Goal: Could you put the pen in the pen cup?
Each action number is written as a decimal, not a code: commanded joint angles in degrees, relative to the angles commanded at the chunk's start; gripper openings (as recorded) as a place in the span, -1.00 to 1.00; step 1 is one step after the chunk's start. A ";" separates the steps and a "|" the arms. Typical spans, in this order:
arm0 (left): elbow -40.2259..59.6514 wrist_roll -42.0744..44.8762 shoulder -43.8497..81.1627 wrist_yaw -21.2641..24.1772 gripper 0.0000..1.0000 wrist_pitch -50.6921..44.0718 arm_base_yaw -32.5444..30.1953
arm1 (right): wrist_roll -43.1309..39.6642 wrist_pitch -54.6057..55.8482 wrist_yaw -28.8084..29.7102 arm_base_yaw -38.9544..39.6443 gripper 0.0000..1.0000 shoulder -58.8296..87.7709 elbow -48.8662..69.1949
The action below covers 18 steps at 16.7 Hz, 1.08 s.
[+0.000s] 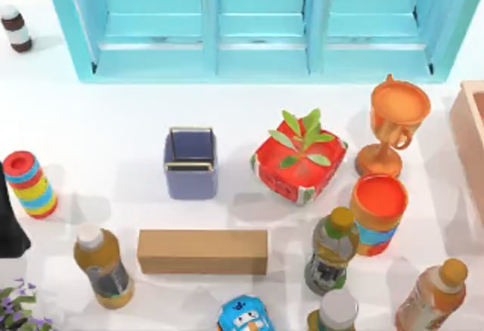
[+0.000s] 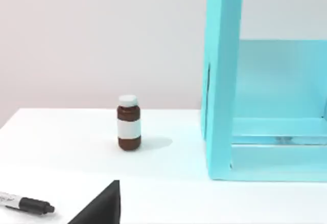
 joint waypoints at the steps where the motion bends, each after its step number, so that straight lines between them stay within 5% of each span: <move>1: 0.00 0.00 0.00 0.00 1.00 0.00 0.00 | 0.00 0.00 0.00 0.00 1.00 0.00 0.00; 9: 9.28 -1.66 14.72 0.52 1.00 -6.46 4.06 | 0.00 0.00 0.00 0.00 1.00 0.00 0.00; 18: 44.42 -12.42 56.93 5.30 1.00 -22.00 15.05 | 0.00 0.00 0.00 0.00 1.00 0.00 0.00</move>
